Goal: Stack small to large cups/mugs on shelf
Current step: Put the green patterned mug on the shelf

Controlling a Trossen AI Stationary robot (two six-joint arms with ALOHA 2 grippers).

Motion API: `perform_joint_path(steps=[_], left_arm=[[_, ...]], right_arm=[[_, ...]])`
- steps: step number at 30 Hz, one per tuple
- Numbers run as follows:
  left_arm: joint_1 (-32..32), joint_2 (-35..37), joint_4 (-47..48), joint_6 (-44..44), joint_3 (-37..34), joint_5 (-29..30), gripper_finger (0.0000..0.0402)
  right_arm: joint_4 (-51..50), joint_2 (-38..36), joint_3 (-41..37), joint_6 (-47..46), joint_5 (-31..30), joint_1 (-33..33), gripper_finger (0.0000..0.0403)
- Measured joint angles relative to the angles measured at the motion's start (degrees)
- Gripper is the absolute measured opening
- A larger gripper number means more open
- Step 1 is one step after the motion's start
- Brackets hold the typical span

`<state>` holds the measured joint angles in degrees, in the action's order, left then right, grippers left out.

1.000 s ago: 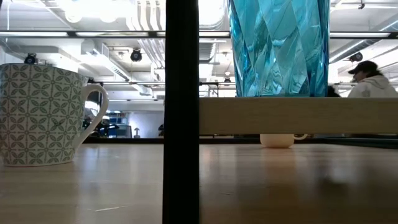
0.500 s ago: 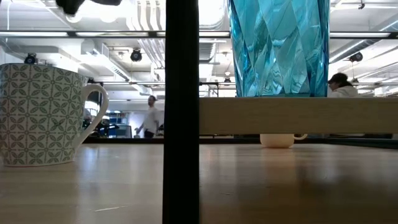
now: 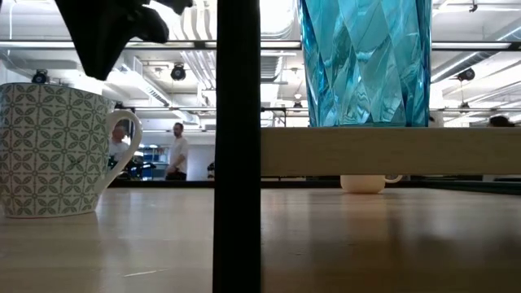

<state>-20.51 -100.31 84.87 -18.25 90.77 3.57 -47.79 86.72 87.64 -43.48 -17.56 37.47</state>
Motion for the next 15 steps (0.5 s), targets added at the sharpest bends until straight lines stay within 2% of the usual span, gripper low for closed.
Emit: perform_joint_path(steps=[10, 15], left_arm=[[0.9, 0.5, -2.4, 6.5, -1.1, -0.3, 0.0041], [1.2, 1.2, -2.9, 6.7, -3.5, -0.7, 0.0041]], right_arm=[[0.0, 0.0, 0.0, -3.0, 0.1, 0.0, 0.0079], [0.0, 0.0, 0.0, -3.0, 0.1, 0.0, 0.0082]])
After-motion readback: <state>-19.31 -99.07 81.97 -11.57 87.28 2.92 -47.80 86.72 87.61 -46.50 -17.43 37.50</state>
